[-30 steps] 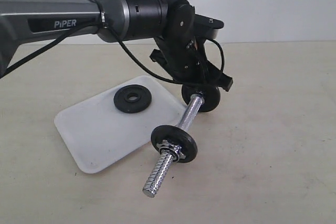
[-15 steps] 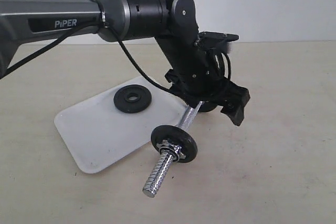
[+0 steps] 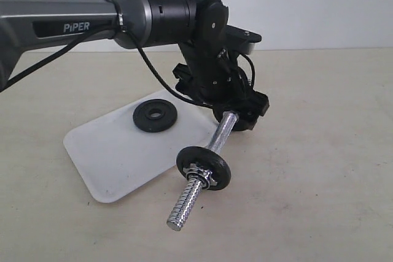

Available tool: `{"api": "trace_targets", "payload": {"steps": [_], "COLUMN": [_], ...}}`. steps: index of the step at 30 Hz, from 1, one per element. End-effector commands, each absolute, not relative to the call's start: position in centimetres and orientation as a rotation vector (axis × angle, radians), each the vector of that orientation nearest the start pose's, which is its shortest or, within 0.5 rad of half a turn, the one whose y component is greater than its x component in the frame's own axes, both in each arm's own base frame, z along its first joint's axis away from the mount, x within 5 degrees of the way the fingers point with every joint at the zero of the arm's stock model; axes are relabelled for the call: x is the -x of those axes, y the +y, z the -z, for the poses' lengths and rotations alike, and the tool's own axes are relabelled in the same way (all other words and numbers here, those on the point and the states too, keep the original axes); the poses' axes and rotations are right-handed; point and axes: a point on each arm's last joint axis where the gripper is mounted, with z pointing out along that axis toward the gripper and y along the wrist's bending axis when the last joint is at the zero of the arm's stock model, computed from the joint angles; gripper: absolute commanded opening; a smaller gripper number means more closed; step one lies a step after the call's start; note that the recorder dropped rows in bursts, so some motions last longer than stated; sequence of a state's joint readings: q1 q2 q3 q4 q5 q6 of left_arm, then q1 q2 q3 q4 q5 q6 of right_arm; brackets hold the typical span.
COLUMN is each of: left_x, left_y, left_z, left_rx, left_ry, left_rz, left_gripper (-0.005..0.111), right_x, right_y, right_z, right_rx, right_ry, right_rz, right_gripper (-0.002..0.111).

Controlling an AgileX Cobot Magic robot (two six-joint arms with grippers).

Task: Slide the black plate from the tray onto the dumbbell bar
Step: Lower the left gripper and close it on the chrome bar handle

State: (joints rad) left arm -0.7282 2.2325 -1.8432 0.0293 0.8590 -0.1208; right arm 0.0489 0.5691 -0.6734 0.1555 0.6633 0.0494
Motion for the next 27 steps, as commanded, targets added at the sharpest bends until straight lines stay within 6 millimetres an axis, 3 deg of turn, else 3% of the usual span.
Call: {"api": "trace_targets", "payload": {"steps": [1, 12, 22, 27], "left_x": [-36.6, -36.8, -36.4, -35.4], "left_y": [-32.5, -32.9, -33.6, -35.2], "left_z": [-18.6, -15.1, -15.0, -15.2], "left_rx": [-0.808, -0.795, -0.763, -0.802], "left_ry": [2.594, 2.665, 2.679, 2.626], "left_rz": [0.224, 0.205, 0.280, 0.317], "left_gripper": [0.110, 0.110, 0.110, 0.110], "right_x": [-10.6, -10.6, -10.6, -10.6], "right_y": [1.3, 1.3, 1.3, 1.3], "right_z": [-33.5, -33.4, -33.5, -33.6], "right_rx": [-0.055, -0.055, -0.048, -0.049], "right_ry": [2.043, 2.047, 2.036, 2.027], "right_rz": [-0.222, -0.223, -0.218, -0.218], "right_gripper": [0.004, 0.004, 0.004, 0.004]}}
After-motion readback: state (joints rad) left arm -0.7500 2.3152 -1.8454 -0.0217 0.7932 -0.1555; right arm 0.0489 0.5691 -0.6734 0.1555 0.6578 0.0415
